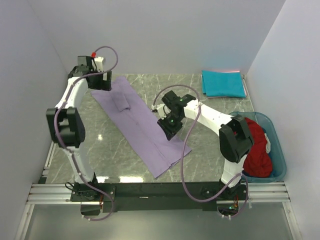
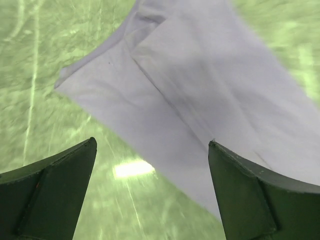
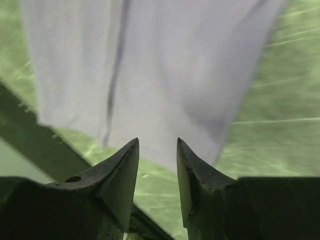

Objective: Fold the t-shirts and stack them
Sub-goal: Fold the tshirt

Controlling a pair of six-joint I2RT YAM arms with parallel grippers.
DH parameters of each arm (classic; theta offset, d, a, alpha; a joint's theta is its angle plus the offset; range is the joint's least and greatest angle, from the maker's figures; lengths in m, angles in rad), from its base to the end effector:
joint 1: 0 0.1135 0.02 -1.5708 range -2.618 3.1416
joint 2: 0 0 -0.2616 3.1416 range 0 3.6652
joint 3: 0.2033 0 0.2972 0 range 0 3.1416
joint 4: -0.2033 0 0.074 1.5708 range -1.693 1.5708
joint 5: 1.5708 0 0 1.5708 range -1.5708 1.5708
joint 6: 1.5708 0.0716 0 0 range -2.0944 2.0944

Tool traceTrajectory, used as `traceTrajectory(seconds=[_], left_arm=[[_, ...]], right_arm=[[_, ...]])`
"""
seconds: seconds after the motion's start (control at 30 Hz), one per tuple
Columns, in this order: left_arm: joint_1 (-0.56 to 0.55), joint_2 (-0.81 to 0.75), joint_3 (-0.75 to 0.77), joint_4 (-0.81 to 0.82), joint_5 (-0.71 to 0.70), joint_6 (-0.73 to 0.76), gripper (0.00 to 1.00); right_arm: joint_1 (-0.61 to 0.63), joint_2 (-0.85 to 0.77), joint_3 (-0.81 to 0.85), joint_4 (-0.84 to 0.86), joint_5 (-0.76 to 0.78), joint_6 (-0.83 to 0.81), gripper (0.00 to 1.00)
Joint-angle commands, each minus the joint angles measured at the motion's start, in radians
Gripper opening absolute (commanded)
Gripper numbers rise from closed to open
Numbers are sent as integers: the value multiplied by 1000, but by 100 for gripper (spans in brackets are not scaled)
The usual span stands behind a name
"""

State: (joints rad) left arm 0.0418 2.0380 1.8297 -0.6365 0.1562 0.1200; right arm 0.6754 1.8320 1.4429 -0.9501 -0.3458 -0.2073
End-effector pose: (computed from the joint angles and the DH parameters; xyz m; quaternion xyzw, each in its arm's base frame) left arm 0.5311 0.0111 0.2373 0.0641 0.9302 -0.0441 0.3587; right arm 0.3064 0.2766 0.1737 -0.4359 0.8762 0.1926 0.0711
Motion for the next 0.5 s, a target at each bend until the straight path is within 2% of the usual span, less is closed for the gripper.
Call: traceTrajectory(seconds=[0.0,0.23,0.4,0.47], left_arm=[[1,-181,-127,96,65,-72,99],[49,-364,-334,132,213,-109,99],[49,-337,-330,57,210,-112,99],[46,-317,-333,41,209,-112,88]], right_arm=[[4,42,34,42,79,-32,43],[19,144,-5,96,126,-34,35],[91,165,-93,119,97,-8,31],[134,159,-143,134,77,3,31]])
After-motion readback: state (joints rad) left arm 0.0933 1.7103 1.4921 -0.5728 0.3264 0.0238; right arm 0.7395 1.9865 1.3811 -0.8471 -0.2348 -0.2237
